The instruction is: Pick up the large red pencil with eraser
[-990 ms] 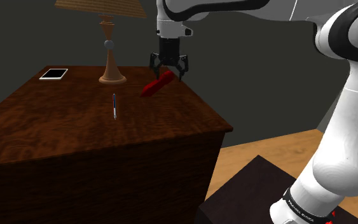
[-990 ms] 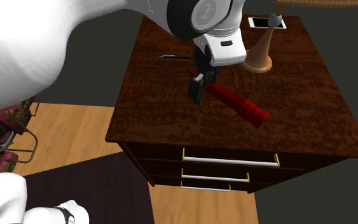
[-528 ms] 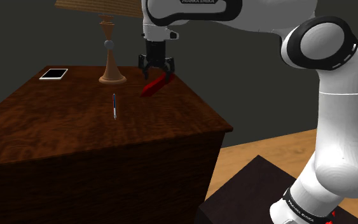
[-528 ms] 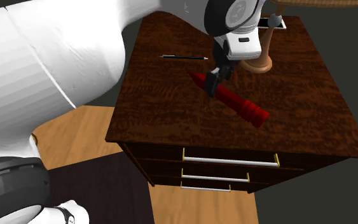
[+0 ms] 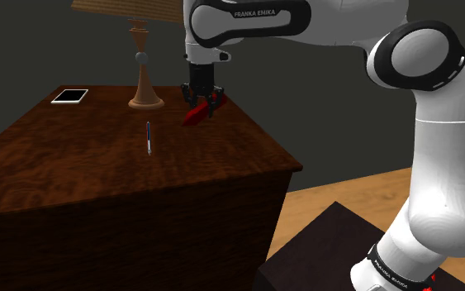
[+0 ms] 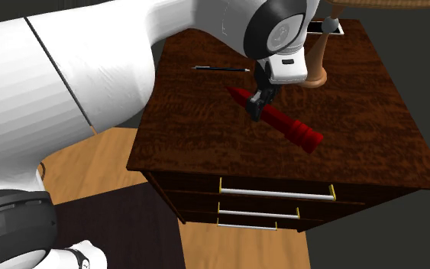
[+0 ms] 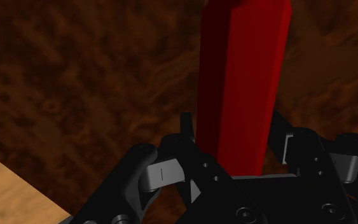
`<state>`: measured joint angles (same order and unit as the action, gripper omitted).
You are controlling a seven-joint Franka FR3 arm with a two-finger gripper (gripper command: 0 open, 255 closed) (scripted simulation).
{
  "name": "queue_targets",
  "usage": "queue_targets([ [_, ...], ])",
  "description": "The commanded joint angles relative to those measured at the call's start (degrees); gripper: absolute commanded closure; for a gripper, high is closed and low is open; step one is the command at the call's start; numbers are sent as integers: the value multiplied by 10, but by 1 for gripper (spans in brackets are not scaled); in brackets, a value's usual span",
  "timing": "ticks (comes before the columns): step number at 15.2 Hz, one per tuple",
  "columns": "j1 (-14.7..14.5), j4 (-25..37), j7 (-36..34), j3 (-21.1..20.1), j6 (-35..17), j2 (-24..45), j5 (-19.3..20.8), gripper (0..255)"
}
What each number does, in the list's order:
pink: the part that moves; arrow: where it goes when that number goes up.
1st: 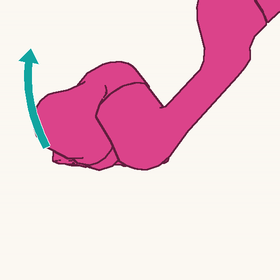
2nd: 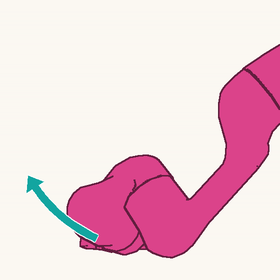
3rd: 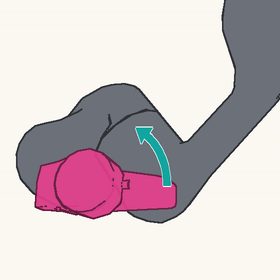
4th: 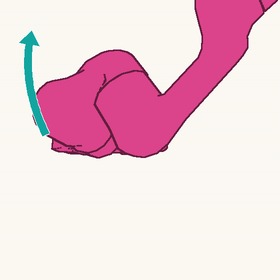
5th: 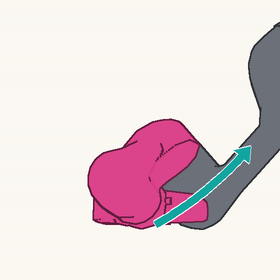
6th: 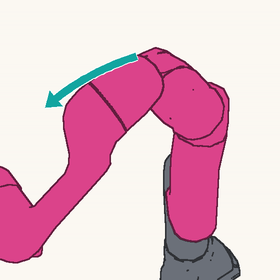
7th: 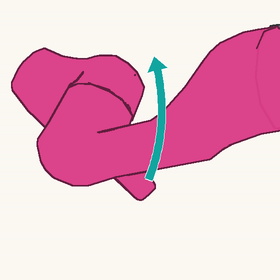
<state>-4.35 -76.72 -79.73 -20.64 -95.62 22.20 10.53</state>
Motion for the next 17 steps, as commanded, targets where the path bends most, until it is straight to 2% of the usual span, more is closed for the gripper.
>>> queue_targets([
  [1,0,-1,0,0,-1,0,0,255],
  [8,0,-2,0,0,-2,0,0,255],
  [17,-12,92,4,-1,77,16,5,255],
])
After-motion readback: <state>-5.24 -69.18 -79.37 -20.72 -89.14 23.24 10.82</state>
